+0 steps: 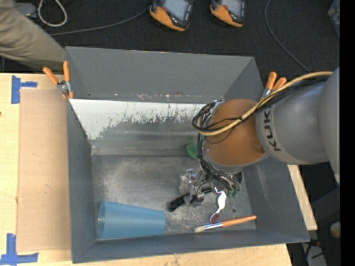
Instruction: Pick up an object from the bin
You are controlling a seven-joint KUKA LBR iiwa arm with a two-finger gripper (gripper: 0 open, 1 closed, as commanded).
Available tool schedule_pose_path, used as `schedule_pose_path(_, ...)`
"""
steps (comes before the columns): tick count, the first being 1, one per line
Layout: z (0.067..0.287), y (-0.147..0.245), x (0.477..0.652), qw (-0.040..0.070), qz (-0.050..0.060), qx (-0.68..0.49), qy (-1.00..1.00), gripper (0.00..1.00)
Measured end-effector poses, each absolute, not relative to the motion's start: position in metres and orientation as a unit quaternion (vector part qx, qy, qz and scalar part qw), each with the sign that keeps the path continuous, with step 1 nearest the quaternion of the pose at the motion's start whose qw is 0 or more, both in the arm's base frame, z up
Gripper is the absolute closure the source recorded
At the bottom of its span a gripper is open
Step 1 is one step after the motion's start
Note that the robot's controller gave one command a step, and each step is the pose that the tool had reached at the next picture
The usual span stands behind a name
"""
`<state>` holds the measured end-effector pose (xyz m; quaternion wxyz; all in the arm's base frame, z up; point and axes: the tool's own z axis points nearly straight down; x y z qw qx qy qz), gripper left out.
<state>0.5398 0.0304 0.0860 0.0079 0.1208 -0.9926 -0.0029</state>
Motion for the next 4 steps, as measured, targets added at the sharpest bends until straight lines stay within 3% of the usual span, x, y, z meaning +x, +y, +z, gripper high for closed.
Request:
schedule_pose_path(1, 0.078, 0.013, 0.591, -0.005, -0.002, 0.187, -0.982, 1.00)
schedule_pose_path(2, 0.098, 0.023, 0.571, 0.002, -0.003, 0.159, -0.987, 1.00)
schedule_pose_path(3, 0.093, 0.016, 0.599, -0.004, -0.002, 0.198, -0.980, 1.00)
schedule_pose_path(4, 0.102, 0.045, 0.572, 0.002, -0.005, 0.151, -0.988, 1.00)
